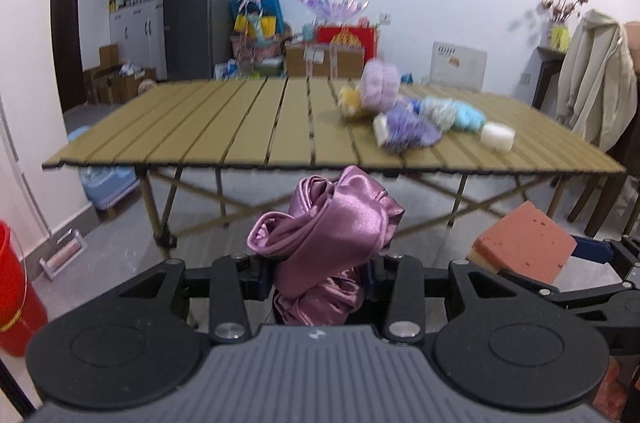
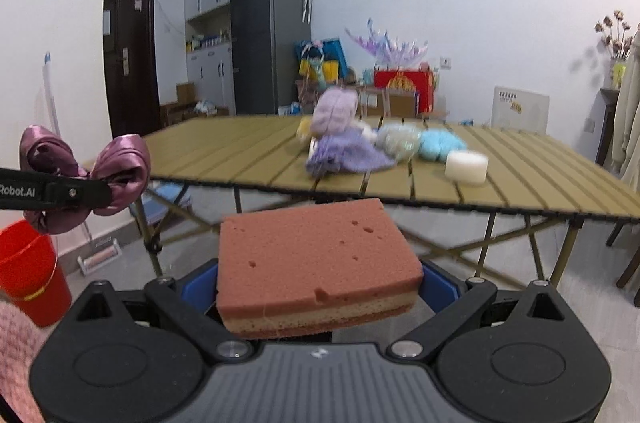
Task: Collect trash
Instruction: 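Lift scrunchie and sponge off the table and carry both over the black bin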
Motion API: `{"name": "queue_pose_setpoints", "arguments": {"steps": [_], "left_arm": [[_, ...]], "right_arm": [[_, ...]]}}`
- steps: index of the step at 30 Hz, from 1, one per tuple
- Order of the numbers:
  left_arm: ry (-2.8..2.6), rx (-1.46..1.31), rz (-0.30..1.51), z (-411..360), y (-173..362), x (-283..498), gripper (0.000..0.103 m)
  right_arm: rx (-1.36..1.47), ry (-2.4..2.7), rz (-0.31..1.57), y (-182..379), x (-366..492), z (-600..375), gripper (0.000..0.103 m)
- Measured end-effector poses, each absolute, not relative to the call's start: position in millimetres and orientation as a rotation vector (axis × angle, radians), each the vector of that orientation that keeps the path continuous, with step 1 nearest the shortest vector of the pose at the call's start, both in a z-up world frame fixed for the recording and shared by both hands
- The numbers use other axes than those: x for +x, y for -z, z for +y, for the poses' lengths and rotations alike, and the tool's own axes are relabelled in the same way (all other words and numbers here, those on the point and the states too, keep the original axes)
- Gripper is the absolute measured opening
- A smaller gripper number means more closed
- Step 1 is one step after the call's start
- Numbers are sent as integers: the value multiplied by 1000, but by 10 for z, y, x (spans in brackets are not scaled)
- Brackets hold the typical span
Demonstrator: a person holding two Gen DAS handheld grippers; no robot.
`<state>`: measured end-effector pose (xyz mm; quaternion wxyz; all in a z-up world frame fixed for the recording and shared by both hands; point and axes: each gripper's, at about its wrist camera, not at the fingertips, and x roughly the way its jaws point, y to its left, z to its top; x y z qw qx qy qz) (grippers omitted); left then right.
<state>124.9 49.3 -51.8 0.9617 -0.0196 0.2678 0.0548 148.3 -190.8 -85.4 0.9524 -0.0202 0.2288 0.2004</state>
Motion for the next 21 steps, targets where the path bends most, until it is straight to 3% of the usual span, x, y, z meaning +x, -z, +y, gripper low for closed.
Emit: {"name": "queue_pose_setpoints", "arguments": {"steps": [21], "left_arm": [[-195, -66, 885, 745, 1631, 1622, 40]], "right_arm": [[-100, -379, 771, 1769, 1612, -1764, 100]]}}
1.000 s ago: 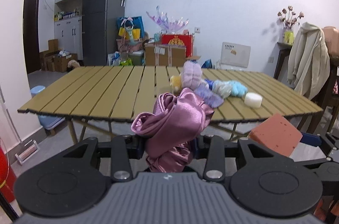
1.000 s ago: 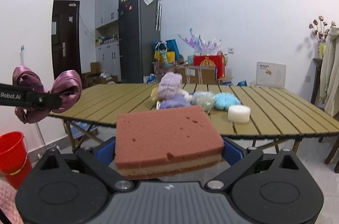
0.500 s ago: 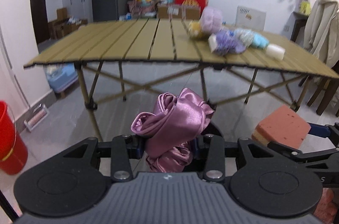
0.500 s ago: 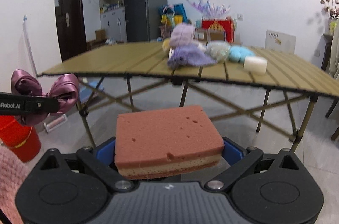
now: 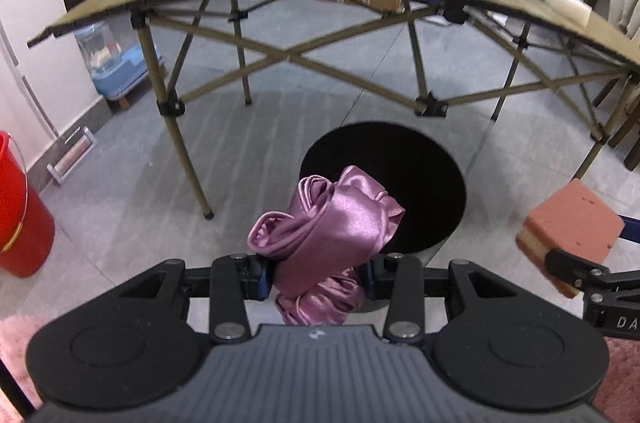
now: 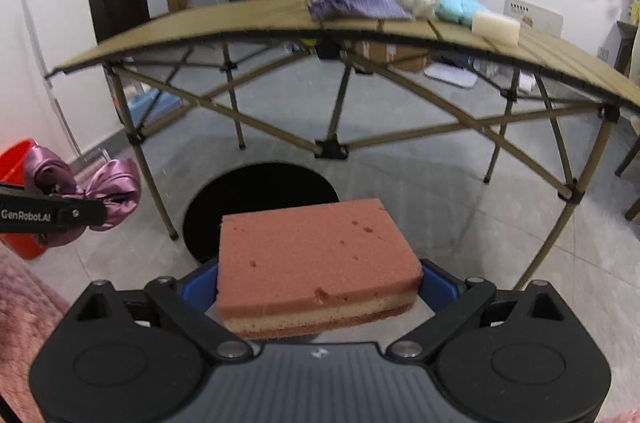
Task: Collect trash
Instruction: 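Lift scrunchie and sponge off the table and carry both over the black bin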
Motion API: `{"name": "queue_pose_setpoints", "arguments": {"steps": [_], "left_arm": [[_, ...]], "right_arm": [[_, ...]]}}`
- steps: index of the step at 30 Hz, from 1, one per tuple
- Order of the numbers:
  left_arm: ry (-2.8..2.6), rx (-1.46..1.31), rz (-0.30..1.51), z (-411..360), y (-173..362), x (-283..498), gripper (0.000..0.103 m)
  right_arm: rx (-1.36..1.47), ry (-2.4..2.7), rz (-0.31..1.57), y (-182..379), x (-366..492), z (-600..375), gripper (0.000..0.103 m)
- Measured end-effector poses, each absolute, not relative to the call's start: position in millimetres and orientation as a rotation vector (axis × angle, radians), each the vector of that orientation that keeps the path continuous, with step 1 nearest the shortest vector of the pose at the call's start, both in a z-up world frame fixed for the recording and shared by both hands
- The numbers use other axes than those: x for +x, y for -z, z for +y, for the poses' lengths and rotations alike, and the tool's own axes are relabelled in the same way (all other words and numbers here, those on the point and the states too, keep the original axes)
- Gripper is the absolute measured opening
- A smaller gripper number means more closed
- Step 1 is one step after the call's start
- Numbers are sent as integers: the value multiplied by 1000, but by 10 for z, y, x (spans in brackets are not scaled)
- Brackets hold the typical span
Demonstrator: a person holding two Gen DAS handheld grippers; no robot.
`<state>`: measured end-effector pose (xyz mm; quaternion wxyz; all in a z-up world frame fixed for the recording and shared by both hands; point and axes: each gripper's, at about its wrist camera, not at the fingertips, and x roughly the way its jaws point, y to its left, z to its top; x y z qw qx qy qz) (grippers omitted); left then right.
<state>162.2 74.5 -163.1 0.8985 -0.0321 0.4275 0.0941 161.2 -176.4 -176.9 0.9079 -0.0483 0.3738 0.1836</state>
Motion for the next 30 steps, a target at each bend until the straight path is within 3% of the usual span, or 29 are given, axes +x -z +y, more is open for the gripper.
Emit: {"name": "queue_pose_setpoints", "arguments": {"steps": [12, 30], "left_arm": [[-243, -100, 1019, 873, 1916, 1838, 40], [-311, -111, 1054, 914, 1979, 2053, 40]], "right_arm": [[-116, -258, 922, 2137, 1905, -1830, 99], [-100, -143, 962, 2236, 2316, -1906, 99]]}}
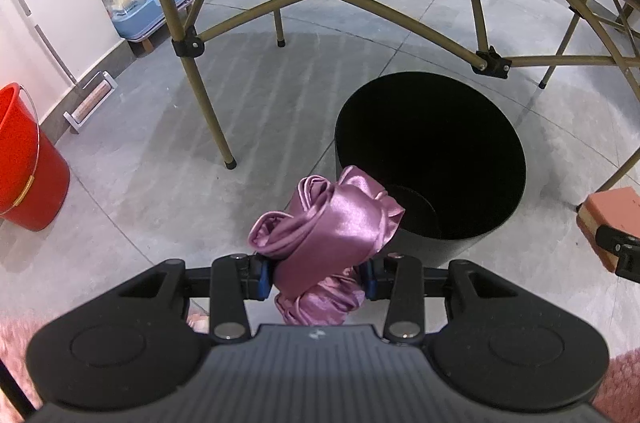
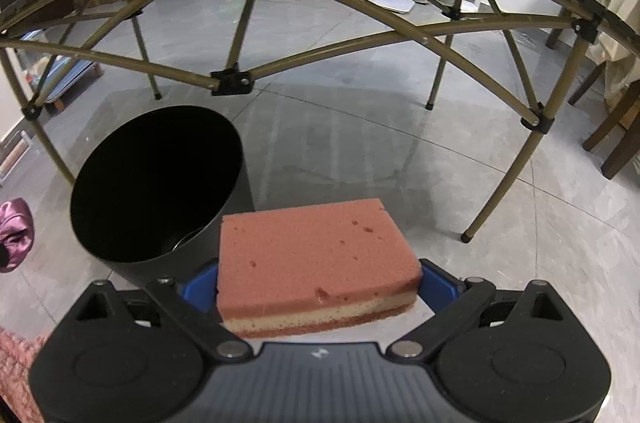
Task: Collect trash
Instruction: 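Lift scrunchie and sponge off the table and carry both over the black bin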
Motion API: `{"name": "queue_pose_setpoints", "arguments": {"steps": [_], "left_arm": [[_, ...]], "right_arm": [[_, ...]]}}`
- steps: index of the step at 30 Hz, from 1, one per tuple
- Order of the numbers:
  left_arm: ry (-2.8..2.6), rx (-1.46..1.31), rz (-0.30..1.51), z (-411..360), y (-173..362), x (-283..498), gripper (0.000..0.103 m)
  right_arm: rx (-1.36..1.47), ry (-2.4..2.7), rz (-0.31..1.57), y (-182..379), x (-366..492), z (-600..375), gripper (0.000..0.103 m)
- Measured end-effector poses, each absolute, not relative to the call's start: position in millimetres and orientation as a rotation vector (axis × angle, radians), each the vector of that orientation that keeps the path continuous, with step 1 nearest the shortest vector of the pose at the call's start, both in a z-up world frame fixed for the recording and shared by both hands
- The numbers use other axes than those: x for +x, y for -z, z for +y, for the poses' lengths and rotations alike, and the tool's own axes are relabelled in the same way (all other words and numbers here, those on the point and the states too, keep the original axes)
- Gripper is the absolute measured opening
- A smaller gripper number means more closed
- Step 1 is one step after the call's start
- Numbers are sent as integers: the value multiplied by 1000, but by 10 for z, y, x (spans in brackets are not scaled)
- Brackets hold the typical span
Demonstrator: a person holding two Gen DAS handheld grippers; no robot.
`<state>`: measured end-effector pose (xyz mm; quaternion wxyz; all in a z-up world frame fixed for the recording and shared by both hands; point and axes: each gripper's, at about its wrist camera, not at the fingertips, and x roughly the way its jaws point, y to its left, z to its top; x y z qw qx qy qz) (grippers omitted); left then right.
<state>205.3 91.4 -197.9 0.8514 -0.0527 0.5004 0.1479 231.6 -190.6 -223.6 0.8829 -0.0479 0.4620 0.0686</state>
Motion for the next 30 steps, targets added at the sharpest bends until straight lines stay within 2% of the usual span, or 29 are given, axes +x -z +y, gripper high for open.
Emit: {"name": "queue_pose_setpoints", "arguments": {"steps": [30], "left_arm": [[-260, -113, 1019, 514, 1901, 2852, 40]], "right_arm": [[-36, -12, 947, 2288, 2834, -2121, 99]]}}
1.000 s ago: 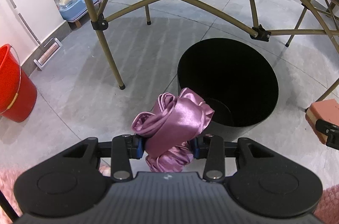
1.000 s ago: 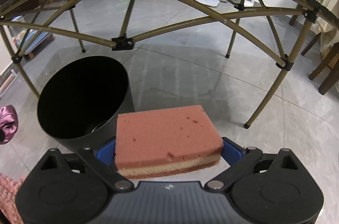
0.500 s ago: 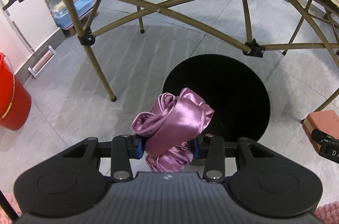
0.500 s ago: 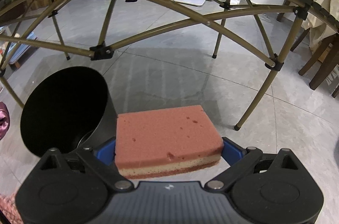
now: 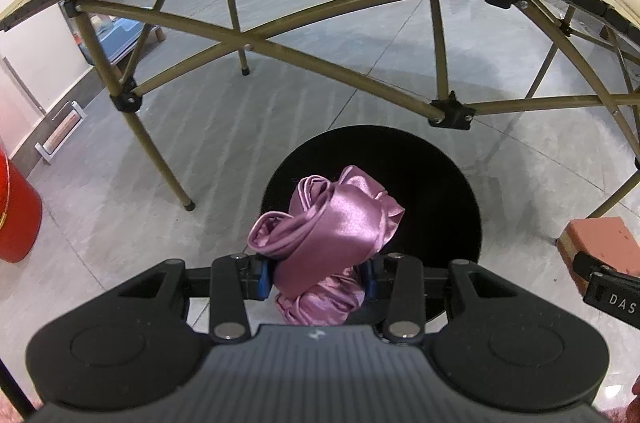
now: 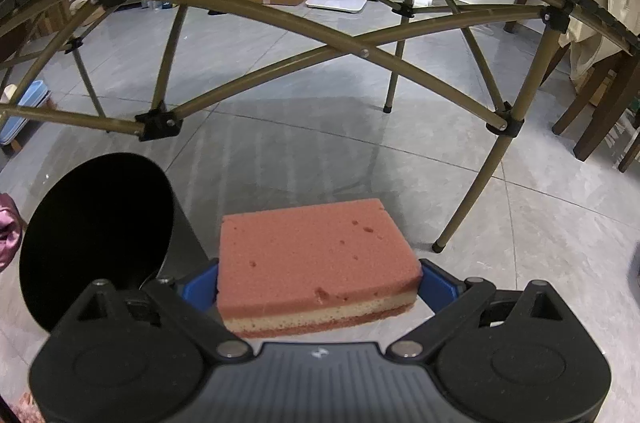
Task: Collect trash
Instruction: 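Lift scrunchie and sponge off the table and carry both over the black bin, then open left gripper to drop the scrunchie into the black bin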
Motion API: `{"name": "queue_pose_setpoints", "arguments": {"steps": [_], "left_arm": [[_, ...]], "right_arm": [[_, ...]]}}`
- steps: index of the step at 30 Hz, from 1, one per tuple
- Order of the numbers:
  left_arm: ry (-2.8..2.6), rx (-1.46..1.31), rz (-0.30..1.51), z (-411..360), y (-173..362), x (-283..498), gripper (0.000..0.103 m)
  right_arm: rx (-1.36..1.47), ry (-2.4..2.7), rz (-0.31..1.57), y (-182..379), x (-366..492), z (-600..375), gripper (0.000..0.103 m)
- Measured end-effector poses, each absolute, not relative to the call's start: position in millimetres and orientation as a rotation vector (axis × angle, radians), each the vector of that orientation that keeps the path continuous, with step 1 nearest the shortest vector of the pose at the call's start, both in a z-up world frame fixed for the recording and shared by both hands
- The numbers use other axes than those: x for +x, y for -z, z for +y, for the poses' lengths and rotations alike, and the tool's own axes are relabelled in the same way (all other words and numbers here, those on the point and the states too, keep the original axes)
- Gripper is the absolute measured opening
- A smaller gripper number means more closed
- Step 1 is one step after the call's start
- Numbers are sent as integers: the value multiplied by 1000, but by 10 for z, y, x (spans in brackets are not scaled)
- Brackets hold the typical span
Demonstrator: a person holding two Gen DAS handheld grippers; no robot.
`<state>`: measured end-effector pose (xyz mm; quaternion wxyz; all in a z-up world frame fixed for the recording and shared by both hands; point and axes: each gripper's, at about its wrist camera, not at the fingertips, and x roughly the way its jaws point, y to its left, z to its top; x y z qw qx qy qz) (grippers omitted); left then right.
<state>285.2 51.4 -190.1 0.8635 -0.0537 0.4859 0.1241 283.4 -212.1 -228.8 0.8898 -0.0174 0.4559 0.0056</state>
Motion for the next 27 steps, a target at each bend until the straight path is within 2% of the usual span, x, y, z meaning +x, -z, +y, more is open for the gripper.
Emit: {"name": "queue_pose_setpoints", "arguments": {"steps": [27], "left_arm": [[-213, -139, 1091, 100, 2141, 3429, 40]], "right_arm": [[7, 46, 956, 2396, 3070, -2329, 99]]}}
